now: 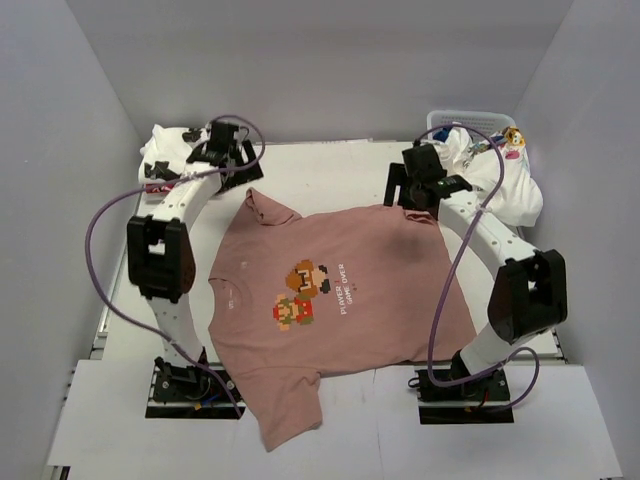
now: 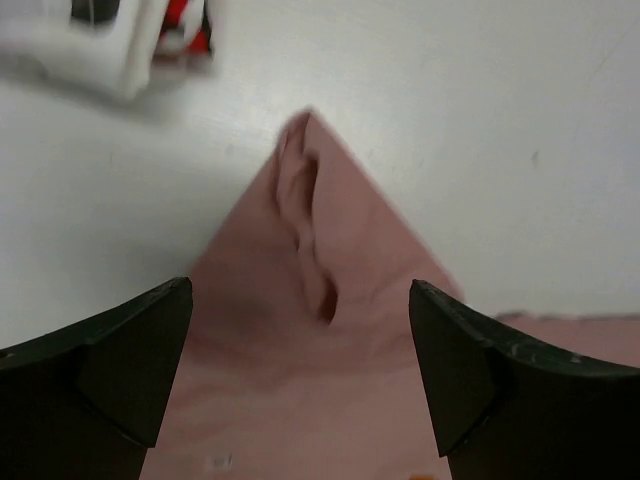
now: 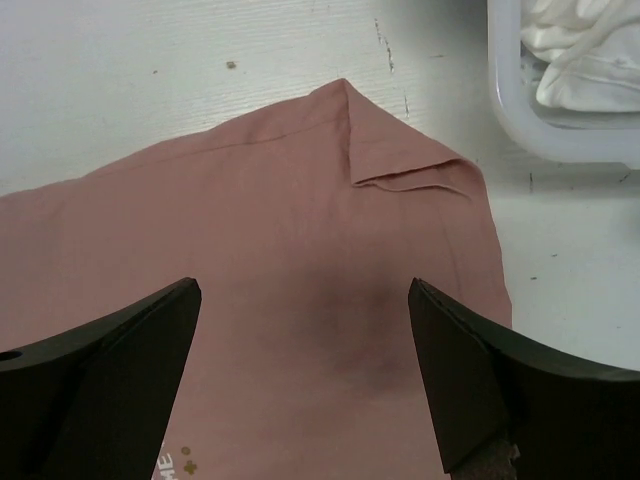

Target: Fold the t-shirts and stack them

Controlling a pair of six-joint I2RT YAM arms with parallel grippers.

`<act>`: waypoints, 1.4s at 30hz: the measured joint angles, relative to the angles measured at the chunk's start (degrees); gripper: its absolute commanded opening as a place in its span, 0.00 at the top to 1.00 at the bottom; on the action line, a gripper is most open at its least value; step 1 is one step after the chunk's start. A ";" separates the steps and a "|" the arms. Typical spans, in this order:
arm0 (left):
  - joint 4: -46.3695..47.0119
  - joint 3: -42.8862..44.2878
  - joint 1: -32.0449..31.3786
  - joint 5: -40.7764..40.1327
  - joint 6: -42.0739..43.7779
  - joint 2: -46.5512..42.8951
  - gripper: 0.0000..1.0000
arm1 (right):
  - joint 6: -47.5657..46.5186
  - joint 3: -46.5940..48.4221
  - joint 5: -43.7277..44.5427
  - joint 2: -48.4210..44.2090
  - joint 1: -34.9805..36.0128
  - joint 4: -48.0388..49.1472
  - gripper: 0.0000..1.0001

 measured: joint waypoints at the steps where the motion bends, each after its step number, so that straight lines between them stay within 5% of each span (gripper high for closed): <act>1: 1.07 -4.04 -0.11 0.20 -0.22 -2.49 0.01 | 0.09 -0.57 -0.20 -0.57 0.00 -0.02 0.10; 7: 4.74 -26.77 -0.35 3.91 -1.81 -20.26 0.01 | 0.09 -8.15 -5.68 -4.11 0.02 2.12 0.10; 12: 9.05 -31.95 -0.63 7.85 -2.45 -20.39 0.01 | 0.04 -6.08 -8.63 4.11 0.00 2.86 0.10; 20: 11.74 -37.99 -1.81 9.79 -3.02 -15.54 0.01 | 0.94 5.49 -8.17 21.92 -0.42 2.47 0.10; 32: 14.80 -42.10 -1.86 8.37 -3.34 -15.63 0.01 | 0.31 19.82 -1.53 32.24 -5.33 0.59 0.10; 37: 14.91 -42.03 -1.70 7.91 -3.32 -15.61 0.01 | -4.24 22.36 -3.37 32.39 -6.05 1.79 0.10; 42: 12.50 -38.93 -1.79 6.19 -3.37 -13.33 0.01 | -7.30 11.67 -7.74 22.56 -2.93 5.05 0.10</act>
